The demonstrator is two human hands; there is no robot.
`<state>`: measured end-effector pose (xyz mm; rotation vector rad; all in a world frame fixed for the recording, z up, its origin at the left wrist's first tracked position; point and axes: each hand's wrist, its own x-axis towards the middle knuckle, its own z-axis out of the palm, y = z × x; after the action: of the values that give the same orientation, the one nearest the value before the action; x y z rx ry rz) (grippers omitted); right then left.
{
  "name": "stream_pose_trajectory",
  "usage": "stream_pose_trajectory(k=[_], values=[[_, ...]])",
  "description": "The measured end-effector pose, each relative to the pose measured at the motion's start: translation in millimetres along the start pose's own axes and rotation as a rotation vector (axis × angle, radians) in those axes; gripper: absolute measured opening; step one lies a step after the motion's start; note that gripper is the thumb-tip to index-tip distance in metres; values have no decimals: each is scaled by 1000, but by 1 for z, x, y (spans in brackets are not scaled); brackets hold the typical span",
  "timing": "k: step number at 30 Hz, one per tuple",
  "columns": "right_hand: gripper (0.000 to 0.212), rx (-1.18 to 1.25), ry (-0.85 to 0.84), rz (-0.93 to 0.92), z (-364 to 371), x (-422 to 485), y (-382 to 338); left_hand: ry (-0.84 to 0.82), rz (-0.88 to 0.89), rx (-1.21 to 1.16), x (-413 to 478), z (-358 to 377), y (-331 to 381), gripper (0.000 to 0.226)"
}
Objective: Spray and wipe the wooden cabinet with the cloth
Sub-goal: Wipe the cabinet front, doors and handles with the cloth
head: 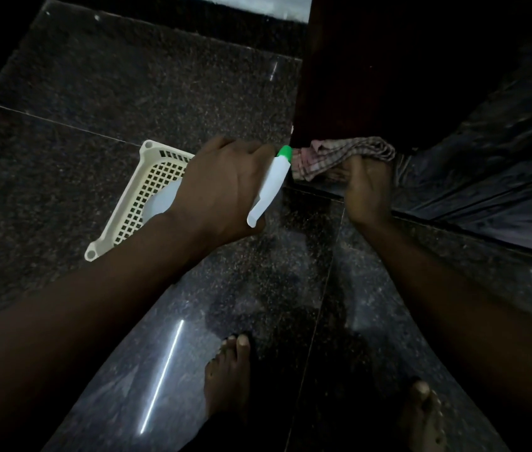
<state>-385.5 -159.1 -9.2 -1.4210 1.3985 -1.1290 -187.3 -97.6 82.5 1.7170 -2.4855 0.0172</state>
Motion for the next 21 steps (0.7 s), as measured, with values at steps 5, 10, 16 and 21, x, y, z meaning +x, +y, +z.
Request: stream_pose_trajectory(k=[5, 10, 16, 21], values=[[43, 44, 67, -29, -4, -2, -4, 54, 82, -38, 1, -7, 13, 22], [33, 132, 74, 41, -20, 1, -30, 16, 74, -19, -2, -3, 16, 26], [40, 94, 64, 10, -14, 0, -8, -129, 47, 70, -4, 18, 10, 26], [53, 93, 70, 7, -14, -5, 9, -184, 94, 156, -7, 42, 7, 34]])
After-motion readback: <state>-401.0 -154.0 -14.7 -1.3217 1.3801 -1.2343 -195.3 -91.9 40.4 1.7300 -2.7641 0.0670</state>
